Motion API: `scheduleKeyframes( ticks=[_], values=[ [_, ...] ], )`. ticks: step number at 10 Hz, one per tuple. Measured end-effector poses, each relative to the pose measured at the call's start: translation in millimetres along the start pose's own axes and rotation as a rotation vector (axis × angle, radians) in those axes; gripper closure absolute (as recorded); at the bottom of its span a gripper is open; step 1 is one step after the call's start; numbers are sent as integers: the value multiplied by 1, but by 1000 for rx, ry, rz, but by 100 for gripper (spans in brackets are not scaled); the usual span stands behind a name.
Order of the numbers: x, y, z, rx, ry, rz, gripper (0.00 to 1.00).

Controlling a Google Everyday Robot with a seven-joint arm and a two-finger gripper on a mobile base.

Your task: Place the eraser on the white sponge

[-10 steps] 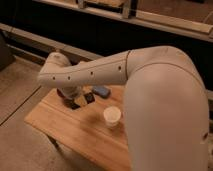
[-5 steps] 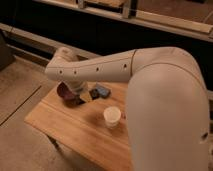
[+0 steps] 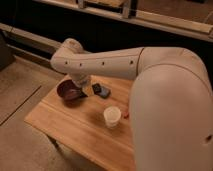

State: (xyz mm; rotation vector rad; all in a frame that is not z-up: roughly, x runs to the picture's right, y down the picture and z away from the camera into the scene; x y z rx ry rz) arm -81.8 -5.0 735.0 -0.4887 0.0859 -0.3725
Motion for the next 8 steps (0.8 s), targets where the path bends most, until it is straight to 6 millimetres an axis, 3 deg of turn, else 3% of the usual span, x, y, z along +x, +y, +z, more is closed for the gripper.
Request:
scheduleKeyframes(
  ticks=[8],
  values=[
    [38, -18, 4, 25, -34, 32, 100]
  ],
)
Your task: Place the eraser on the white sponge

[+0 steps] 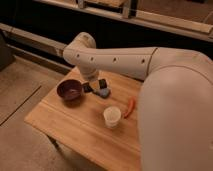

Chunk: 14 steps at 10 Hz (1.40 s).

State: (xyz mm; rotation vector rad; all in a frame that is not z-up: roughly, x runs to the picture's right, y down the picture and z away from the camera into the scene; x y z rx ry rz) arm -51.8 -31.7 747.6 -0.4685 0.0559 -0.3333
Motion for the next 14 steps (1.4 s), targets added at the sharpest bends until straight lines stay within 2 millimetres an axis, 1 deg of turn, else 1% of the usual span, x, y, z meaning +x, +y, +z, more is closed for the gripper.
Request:
scheduleKeyframes(
  ticks=[3, 6, 9, 12, 14],
  values=[
    [9, -12, 5, -10, 19, 6, 100],
    [25, -25, 17, -38, 48, 43, 100],
    [33, -33, 26, -60, 66, 72, 100],
    [28, -40, 32, -69, 66, 68, 100],
    [22, -41, 38, -78, 62, 61, 100]
  ],
)
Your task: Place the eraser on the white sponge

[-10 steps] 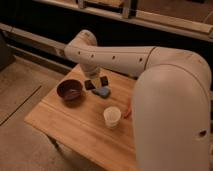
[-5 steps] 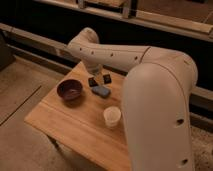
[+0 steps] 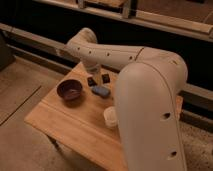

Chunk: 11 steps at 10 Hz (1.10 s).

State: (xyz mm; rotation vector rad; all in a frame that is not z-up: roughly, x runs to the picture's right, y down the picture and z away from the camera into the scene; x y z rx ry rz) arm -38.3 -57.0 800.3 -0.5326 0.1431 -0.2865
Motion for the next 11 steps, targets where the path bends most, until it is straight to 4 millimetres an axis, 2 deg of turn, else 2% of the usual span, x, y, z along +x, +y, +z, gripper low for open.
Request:
scheduleKeyframes(
  ticks=[4, 11],
  values=[
    [-3, 3, 14, -20, 0, 2, 100],
    [7, 9, 43, -56, -4, 32, 100]
  ],
)
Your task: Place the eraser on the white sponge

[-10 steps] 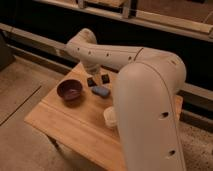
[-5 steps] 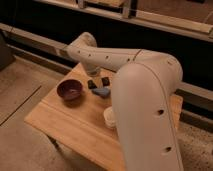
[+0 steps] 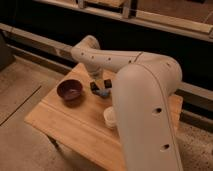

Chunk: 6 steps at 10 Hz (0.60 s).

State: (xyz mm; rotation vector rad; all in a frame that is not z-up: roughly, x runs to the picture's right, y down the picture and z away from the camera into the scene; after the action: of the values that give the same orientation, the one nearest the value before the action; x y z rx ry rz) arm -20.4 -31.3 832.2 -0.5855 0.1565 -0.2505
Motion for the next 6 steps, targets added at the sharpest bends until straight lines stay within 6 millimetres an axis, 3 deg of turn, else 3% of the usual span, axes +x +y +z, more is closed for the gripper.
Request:
scheduleKeyframes(
  ticks=[6],
  values=[
    [-1, -13, 10, 32, 22, -32, 100]
  ],
)
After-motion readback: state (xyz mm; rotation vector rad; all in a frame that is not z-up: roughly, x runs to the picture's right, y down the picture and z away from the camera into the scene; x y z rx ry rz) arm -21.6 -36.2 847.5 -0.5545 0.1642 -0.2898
